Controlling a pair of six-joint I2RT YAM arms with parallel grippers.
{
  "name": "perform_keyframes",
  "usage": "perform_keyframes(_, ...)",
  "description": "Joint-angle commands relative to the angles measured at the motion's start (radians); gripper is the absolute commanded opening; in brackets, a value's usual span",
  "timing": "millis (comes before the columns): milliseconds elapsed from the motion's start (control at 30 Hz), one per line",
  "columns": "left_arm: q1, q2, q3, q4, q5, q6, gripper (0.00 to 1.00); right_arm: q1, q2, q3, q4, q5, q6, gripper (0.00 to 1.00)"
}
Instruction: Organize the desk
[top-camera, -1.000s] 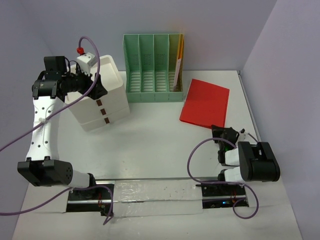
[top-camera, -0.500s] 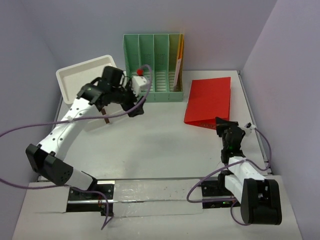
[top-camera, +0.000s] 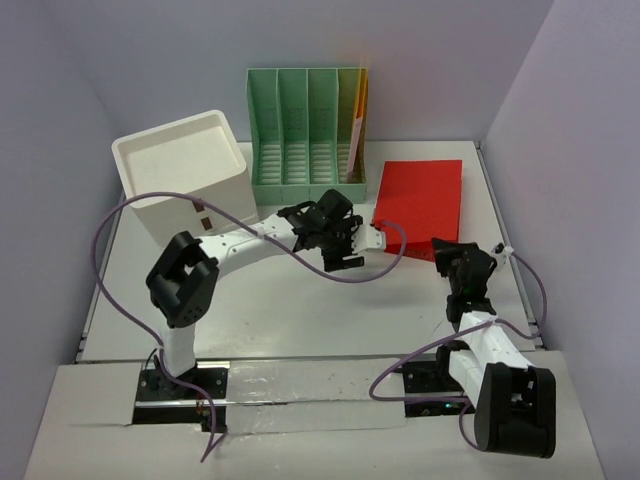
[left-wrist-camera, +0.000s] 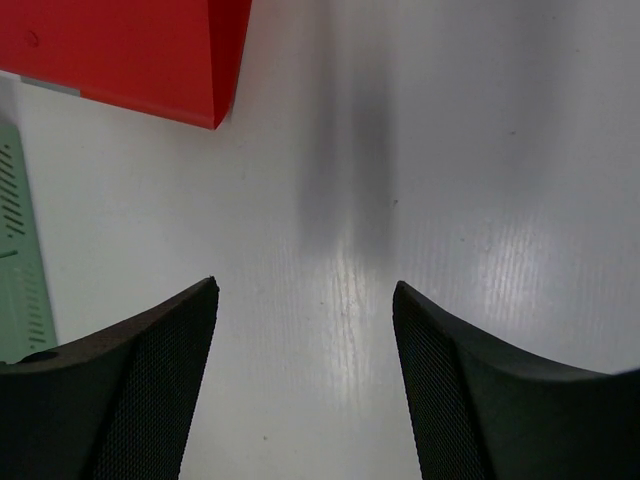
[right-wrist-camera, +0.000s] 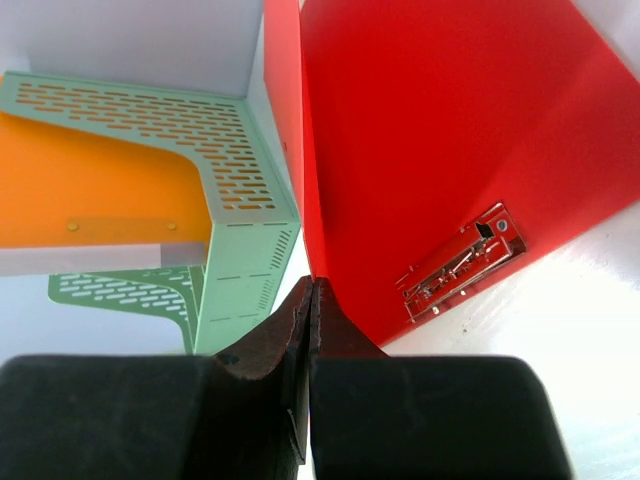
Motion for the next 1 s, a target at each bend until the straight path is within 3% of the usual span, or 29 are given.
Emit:
perform_keyframes(0, -0.004, 0.044, 0.082, 0.175, 0.069, -0.063, 0.78, -0.023, -0.032, 0.024, -0.001, -0.041, -0.054, 0.00)
perform_keyframes(333, -0.089, 0.239, 0.169, 0.409, -0.107, -0.089, 0.84, -0.024, -0.018, 0.044, 0.000, -0.077, -0.068, 0.00)
perform_keyframes(567, -0.099, 0.358, 0.185, 0.586, -0.242, -0.154, 0.83, -0.024, -0.009, 0.044, 0.005, -0.086, -0.067, 0.00)
perform_keyframes(700, -0.111, 0.381, 0.161, 0.681, -0.371, -0.119, 0.83, -0.024, 0.005, 0.039, 0.017, -0.094, -0.067, 0.00)
perform_keyframes(967, -0.129, 0.447, 0.157, 0.802, -0.465, -0.037, 0.76, -0.024, -0.001, 0.024, 0.032, -0.093, -0.056, 0.00)
